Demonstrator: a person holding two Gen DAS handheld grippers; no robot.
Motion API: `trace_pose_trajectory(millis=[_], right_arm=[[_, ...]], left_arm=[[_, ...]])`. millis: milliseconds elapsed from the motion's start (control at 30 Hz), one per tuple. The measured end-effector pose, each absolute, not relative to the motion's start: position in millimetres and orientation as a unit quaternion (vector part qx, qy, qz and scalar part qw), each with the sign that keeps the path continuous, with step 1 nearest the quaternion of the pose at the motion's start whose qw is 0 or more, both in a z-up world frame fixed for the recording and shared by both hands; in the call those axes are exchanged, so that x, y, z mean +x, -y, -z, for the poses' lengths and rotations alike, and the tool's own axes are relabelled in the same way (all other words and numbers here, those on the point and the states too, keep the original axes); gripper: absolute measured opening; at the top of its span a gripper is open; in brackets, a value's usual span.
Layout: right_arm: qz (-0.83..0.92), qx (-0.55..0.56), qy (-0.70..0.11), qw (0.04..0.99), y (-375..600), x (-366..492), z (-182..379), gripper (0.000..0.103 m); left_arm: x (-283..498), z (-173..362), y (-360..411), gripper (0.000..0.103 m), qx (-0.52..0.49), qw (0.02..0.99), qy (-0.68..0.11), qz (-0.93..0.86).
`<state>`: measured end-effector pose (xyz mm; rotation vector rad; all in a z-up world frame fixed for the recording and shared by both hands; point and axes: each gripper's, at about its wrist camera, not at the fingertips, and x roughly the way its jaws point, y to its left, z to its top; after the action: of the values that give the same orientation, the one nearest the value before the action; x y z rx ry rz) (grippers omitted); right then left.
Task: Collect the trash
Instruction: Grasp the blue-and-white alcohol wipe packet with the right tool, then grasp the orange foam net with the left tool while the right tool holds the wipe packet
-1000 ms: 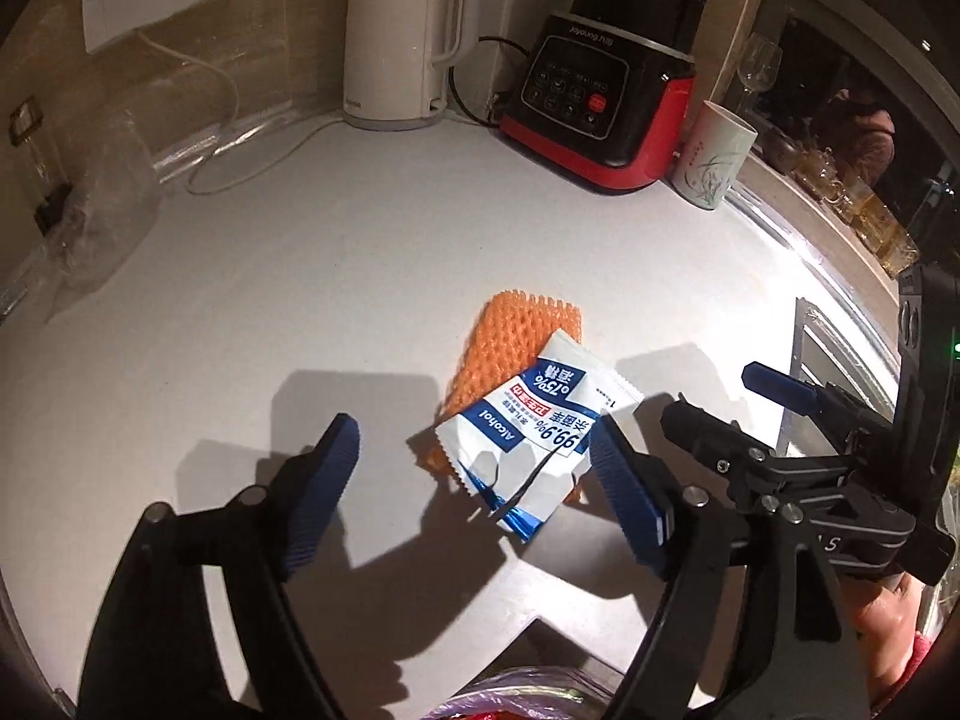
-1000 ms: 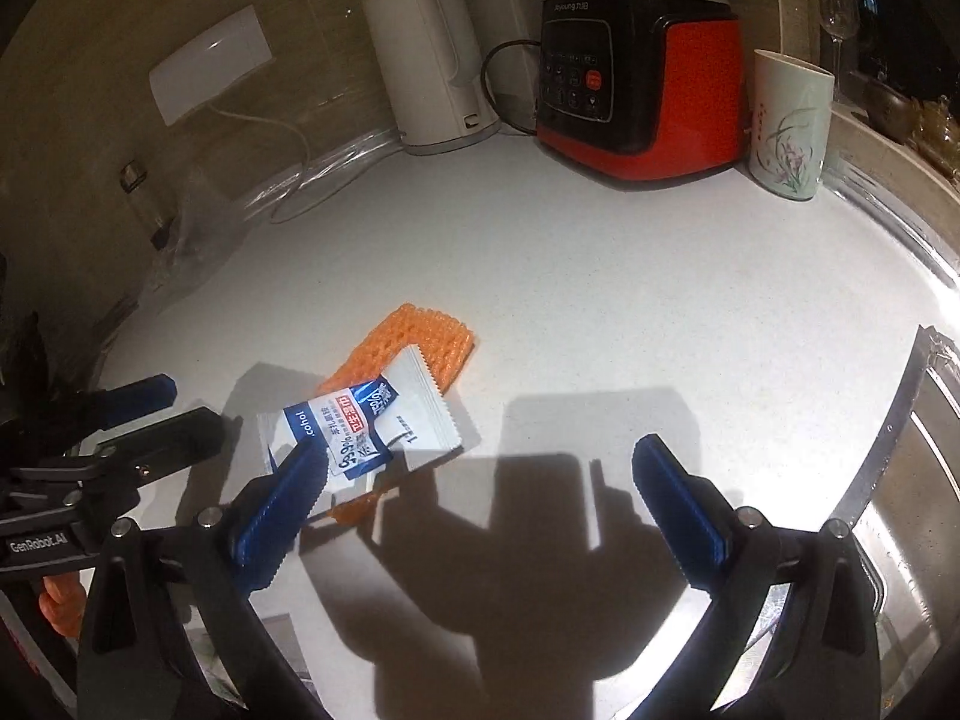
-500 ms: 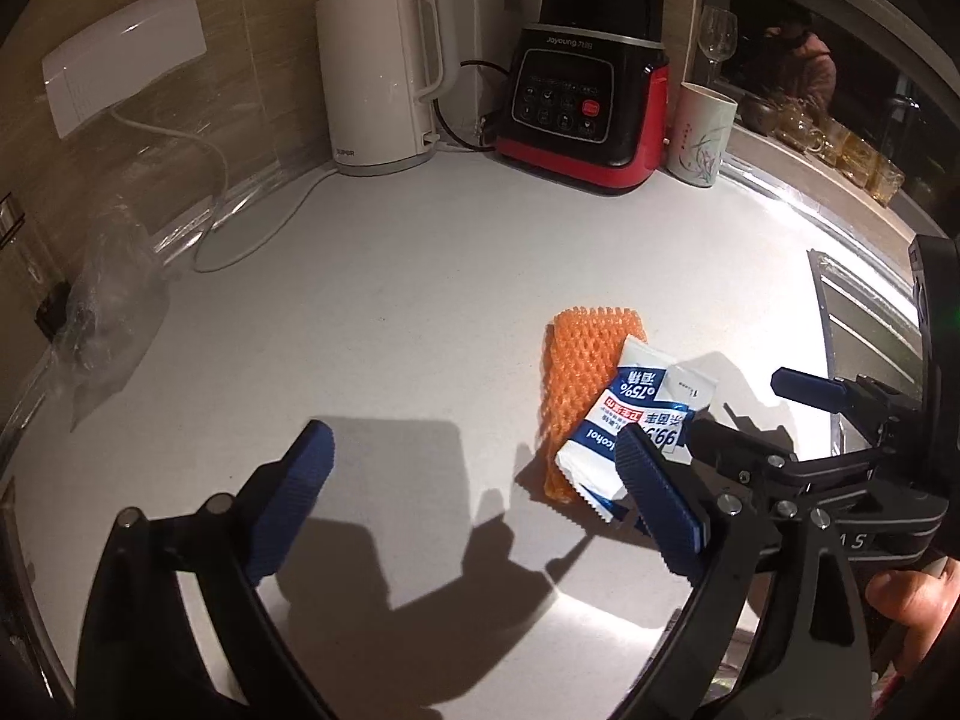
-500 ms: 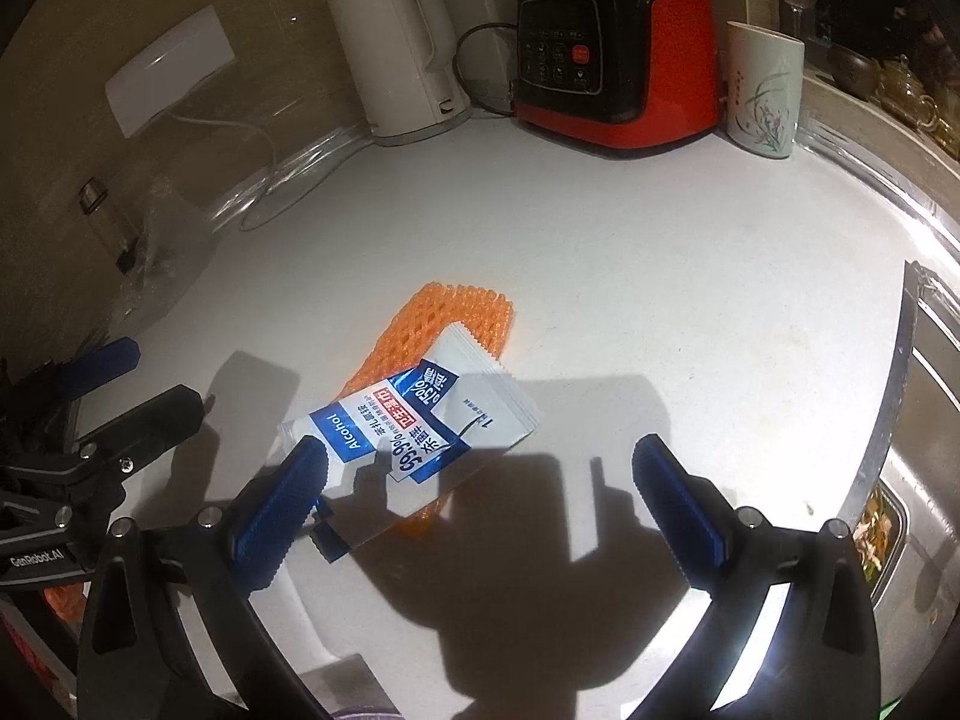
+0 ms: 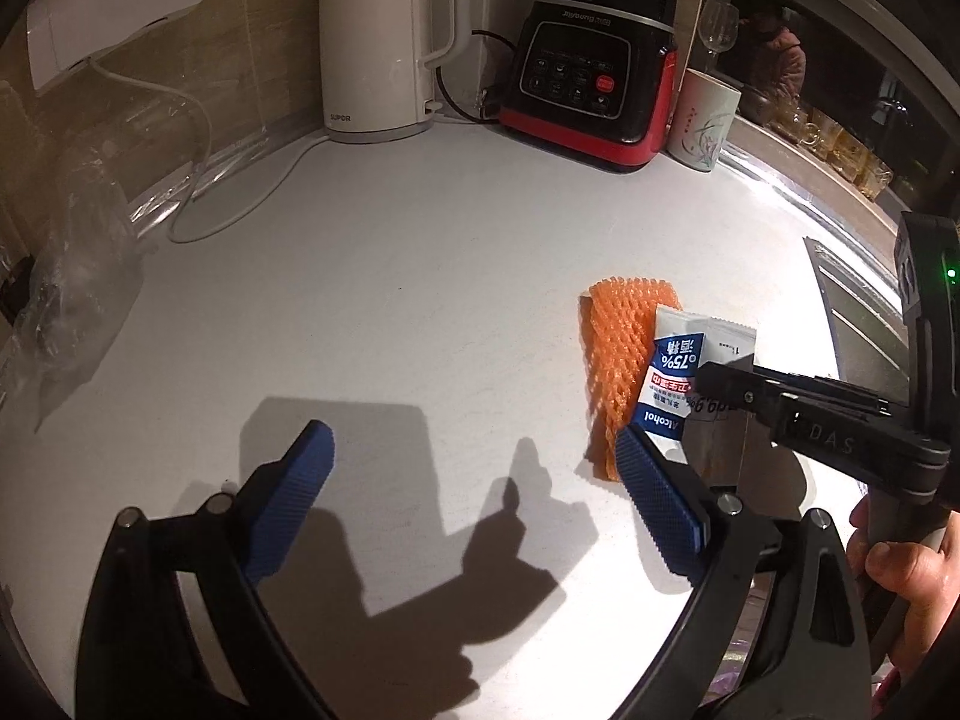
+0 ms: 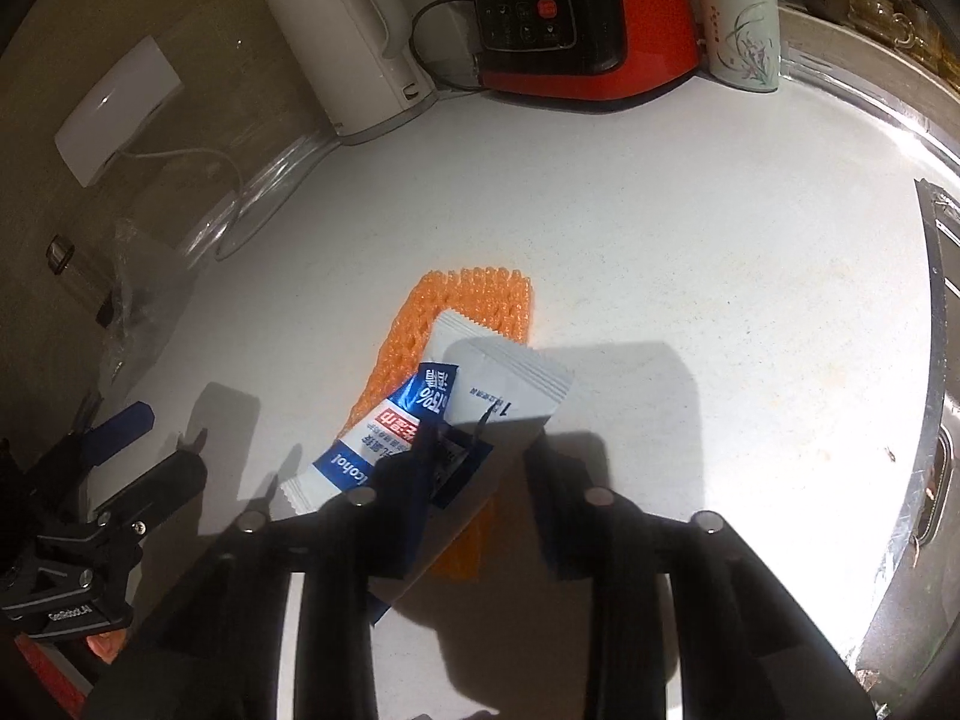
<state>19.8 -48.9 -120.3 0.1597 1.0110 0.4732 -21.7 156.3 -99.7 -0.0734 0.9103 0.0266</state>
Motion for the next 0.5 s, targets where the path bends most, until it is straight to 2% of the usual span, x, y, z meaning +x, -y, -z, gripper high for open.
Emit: trace_pose_trajectory(millis=[67,133,267,500], right_arm=[[-0.228,0.084,-0.474,0.846,54,18,114,0.015],[-0.231,0.087,-0.468,0.848,60,18,108,0.013],[-0.216,0.073,-0.452,0.862,80,14,91,0.013],[-0.179,0.057,-0.464,0.866,133,21,95,0.013]], left_arm=[[-21,99,-159,0.091,-0.037,0.898,-0.438,-0.011],[-18,97,-158,0.091,-0.038,0.898,-0.439,-0.008],[-7,93,-147,0.096,-0.051,0.894,-0.444,0.020],[32,109,-87,0.096,-0.022,0.881,-0.469,0.060]])
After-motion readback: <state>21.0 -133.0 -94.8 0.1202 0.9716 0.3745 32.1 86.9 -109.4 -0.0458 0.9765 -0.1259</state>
